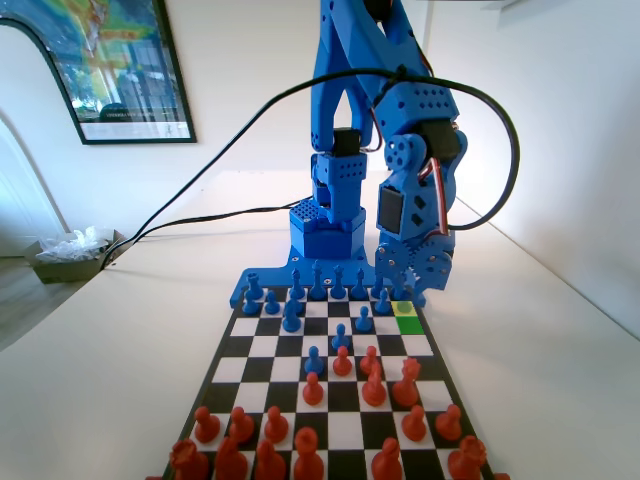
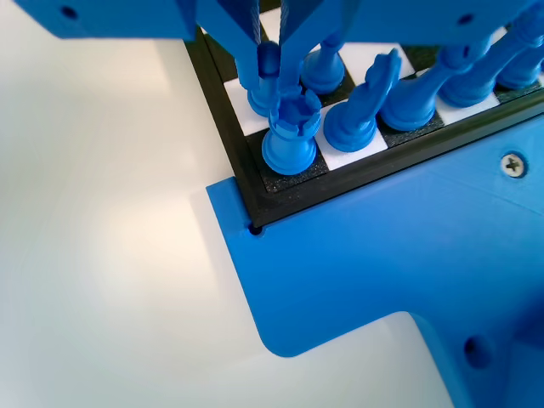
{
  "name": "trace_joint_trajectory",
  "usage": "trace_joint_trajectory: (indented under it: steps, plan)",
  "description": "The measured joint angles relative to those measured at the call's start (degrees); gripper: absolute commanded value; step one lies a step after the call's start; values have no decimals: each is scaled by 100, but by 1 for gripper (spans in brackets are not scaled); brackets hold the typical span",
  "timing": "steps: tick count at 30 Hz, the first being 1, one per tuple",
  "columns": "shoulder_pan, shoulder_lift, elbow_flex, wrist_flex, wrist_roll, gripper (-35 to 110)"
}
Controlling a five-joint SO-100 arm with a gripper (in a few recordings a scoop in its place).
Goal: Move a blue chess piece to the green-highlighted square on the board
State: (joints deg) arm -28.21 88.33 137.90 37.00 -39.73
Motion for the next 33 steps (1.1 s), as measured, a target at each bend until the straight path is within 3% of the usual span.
trace_joint_trajectory:
  steps: [7, 20, 33]
  plan:
    - [0, 0, -44, 88, 0, 1]
    - [308, 0, -1345, 1230, 0, 1]
    - [360, -220, -1248, 782, -105, 1]
